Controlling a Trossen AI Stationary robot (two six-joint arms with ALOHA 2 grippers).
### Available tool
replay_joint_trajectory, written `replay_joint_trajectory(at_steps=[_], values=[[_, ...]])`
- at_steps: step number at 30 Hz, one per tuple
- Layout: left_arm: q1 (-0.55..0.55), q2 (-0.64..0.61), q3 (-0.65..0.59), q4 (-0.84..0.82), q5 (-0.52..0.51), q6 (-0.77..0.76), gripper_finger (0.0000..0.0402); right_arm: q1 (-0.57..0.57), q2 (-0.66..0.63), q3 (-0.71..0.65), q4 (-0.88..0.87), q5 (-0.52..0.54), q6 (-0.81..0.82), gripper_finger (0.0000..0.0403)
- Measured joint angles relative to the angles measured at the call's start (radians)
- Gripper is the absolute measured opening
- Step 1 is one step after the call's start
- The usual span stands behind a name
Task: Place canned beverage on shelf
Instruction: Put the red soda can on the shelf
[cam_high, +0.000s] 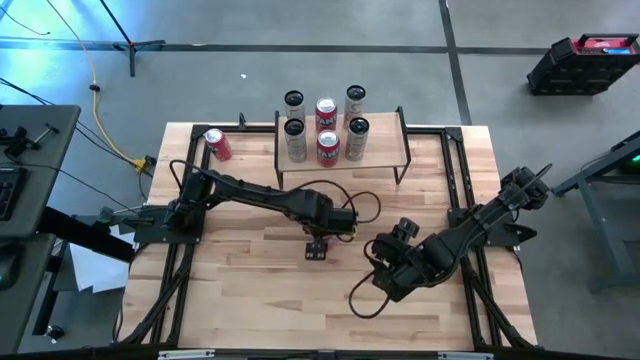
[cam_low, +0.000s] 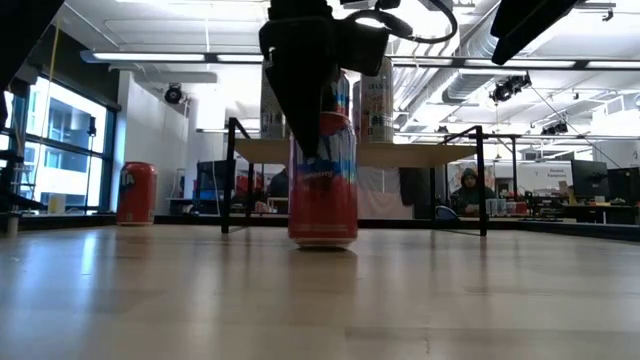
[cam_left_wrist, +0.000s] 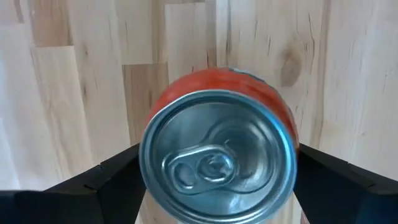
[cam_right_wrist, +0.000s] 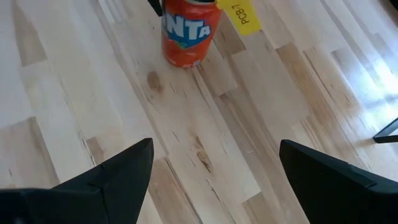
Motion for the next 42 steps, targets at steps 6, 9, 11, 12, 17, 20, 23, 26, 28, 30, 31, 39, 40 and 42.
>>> replay_joint_trajectory(at_steps=[6,9,11,12,17,20,23,26,28,30,31,39,40,42], values=[[0.000,-0.019,0.000,-0.009,0.000,0.000,0.0343,0.000,0.000,0.000,0.000,0.000,0.000,0.0335],[0.000,-0.049,0.000,-0.009,-0.001,-0.008,0.0343,-0.006,0.000,0.000,0.008,0.000,-0.004,0.0335],[-0.004,-0.076,0.000,-0.009,-0.002,-0.010,0.0343,-0.013,0.000,0.000,0.019,-0.001,-0.018,0.0335],[-0.007,-0.093,0.000,-0.007,-0.003,-0.016,0.0343,-0.017,0.000,0.000,0.027,-0.001,-0.027,0.0335],[-0.031,-0.246,-0.042,0.005,-0.023,-0.033,0.0344,-0.053,0.000,0.000,0.109,-0.002,-0.136,0.0335],[-0.055,-0.384,-0.136,0.057,-0.075,-0.072,0.0344,-0.076,0.000,0.000,0.200,-0.003,-0.242,0.0335],[-0.080,-0.547,-0.282,0.168,-0.095,-0.107,0.0344,-0.104,0.000,-0.001,0.288,-0.005,-0.364,0.0335],[-0.103,-0.709,-0.459,0.309,-0.098,-0.141,0.0344,-0.142,0.000,-0.002,0.377,-0.025,-0.484,0.0335],[-0.119,-0.812,-0.579,0.412,-0.099,-0.149,0.0344,-0.177,0.000,-0.002,0.439,-0.067,-0.558,0.0335],[-0.136,-0.909,-0.696,0.514,-0.101,-0.148,0.0344,-0.217,0.003,-0.002,0.506,-0.130,-0.632,0.0335],[-0.144,-0.954,-0.753,0.565,-0.102,-0.145,0.0344,-0.238,0.007,-0.002,0.543,-0.170,-0.668,0.0335],[-0.167,-1.184,-1.092,0.839,-0.135,-0.162,0.0344,-0.411,0.093,-0.002,0.717,-0.437,-0.887,0.0335],[-0.167,-1.197,-1.113,0.841,-0.135,-0.172,0.0344,-0.425,0.102,-0.002,0.712,-0.455,-0.892,0.0335],[-0.167,-1.218,-1.147,0.844,-0.136,-0.186,0.0344,-0.442,0.118,-0.003,0.693,-0.480,-0.893,0.0335]])
